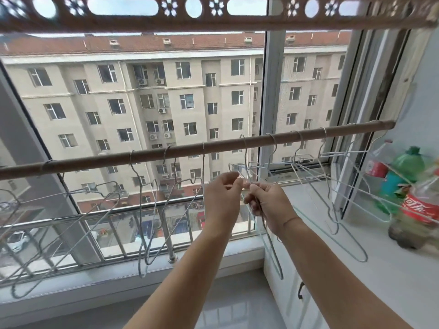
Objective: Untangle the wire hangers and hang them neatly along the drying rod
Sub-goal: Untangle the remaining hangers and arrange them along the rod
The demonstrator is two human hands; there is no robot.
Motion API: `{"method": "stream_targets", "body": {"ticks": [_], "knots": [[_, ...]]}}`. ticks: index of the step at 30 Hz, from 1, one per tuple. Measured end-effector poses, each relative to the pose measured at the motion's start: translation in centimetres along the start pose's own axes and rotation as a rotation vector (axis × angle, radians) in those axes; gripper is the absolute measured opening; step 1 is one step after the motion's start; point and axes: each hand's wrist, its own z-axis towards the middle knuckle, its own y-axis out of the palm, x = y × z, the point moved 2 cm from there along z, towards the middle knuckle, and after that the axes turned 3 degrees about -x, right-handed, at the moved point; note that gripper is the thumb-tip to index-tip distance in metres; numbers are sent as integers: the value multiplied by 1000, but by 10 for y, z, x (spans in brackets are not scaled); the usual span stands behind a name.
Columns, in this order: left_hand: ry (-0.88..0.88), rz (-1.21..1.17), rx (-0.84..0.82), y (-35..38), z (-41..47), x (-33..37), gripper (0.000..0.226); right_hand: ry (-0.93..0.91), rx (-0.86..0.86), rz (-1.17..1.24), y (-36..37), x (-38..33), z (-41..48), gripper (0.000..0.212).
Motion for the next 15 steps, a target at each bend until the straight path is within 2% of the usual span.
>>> {"method": "stream_targets", "body": {"ticks": [2, 5, 6, 8, 10, 12, 13, 15], "knots": [[103, -6, 88, -14, -7, 2, 15, 27, 1, -7, -3, 4, -1, 21], [168, -7, 197, -35, -14, 2, 14, 47, 24, -51, -3, 4, -4, 23], [168, -4, 223, -41, -15, 1, 14, 34, 47, -135, -2, 2, -7, 24], [150, 8, 272, -52, -16, -3, 18, -54, 146, -493, 0, -6, -16, 31], [138, 35, 308, -61, -15, -7, 22, -303, 247, -733, 12, -19, -37, 40], [102, 54, 309, -66, -12, -11, 24, -543, 249, -701, 31, -26, -58, 40], [64, 44, 293, -68, -10, -13, 26, -570, 202, -659, 42, -24, -65, 38], [-39, -4, 244, -70, -5, -17, 28, -434, 53, -561, 62, -9, -68, 32]]}}
